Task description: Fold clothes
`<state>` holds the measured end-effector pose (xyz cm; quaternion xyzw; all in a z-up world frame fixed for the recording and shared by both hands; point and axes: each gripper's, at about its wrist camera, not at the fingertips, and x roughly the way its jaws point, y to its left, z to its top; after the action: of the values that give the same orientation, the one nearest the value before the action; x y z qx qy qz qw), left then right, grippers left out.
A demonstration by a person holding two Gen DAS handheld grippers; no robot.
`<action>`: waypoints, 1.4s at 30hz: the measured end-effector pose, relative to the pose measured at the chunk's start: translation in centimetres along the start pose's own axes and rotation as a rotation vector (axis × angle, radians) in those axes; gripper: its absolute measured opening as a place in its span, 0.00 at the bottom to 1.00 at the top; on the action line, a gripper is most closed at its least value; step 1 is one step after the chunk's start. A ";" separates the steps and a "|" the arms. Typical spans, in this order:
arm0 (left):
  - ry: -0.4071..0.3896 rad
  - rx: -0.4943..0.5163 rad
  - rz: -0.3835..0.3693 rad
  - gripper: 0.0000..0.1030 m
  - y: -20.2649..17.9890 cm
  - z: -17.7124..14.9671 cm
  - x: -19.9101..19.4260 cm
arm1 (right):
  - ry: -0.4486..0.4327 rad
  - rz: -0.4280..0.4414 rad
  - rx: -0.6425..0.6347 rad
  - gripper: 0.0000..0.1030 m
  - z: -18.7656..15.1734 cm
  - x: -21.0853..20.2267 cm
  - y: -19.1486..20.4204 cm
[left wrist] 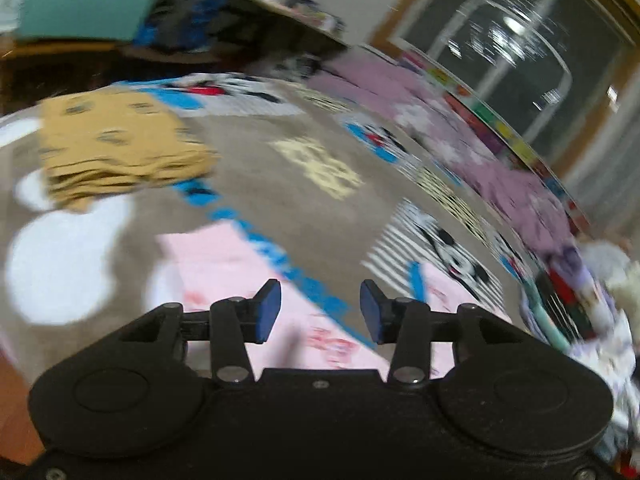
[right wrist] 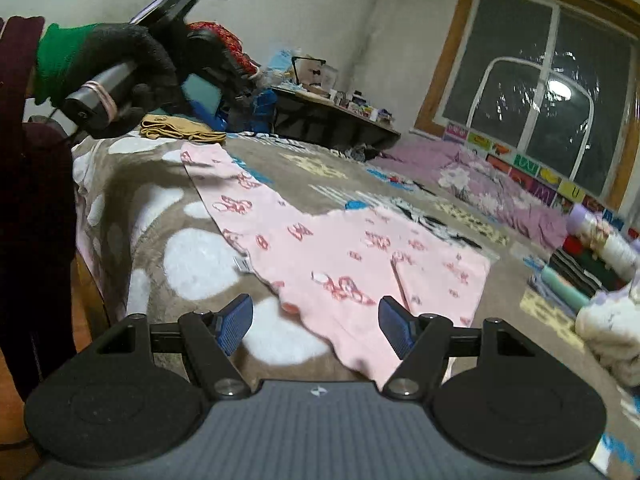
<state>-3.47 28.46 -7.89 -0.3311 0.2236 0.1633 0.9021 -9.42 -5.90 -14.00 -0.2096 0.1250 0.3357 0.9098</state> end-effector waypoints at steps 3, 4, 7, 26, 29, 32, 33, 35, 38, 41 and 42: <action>0.015 -0.102 0.020 0.41 3.1 -0.1 -0.7 | -0.006 0.004 0.000 0.67 0.6 0.1 0.3; 0.028 -0.132 0.018 0.41 4.0 -0.4 -0.8 | -0.006 0.007 0.000 0.67 0.7 0.2 0.4; 0.053 -0.203 0.000 0.41 5.7 -1.1 -0.4 | 0.003 0.023 0.008 0.67 0.8 0.5 0.7; 0.032 -0.322 -0.103 0.07 8.8 0.0 4.2 | 0.070 -0.006 0.135 0.66 -0.6 0.9 -1.6; 0.029 -0.274 -0.096 0.00 7.8 -0.2 4.7 | 0.070 -0.004 0.141 0.59 -0.6 1.0 -1.7; 0.011 -0.253 -0.152 0.00 6.2 0.0 4.3 | 0.067 -0.005 0.155 0.59 -0.6 0.9 -1.9; 0.003 -0.243 -0.172 0.00 5.6 0.1 4.1 | 0.065 -0.006 0.164 0.59 -0.6 0.9 -2.1; -0.016 -0.212 -0.218 0.00 4.0 0.2 3.4 | 0.060 -0.007 0.199 0.59 -0.6 0.8 -2.8; -0.028 -0.154 -0.286 0.00 0.9 -0.1 2.4 | 0.054 -0.008 0.255 0.57 -0.7 0.6 -3.7; -0.030 -0.049 -0.336 0.00 -3.3 -0.9 1.7 | 0.048 -0.010 0.317 0.57 -1.1 0.4 -4.7; -0.028 -0.017 -0.351 0.00 -4.7 -1.1 1.7 | 0.046 -0.010 0.340 0.57 -1.2 0.4 -5.0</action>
<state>-0.26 24.51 -7.06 -0.3701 0.1482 0.0099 0.9170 -5.90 -9.72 -13.68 -0.0606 0.1995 0.3001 0.9308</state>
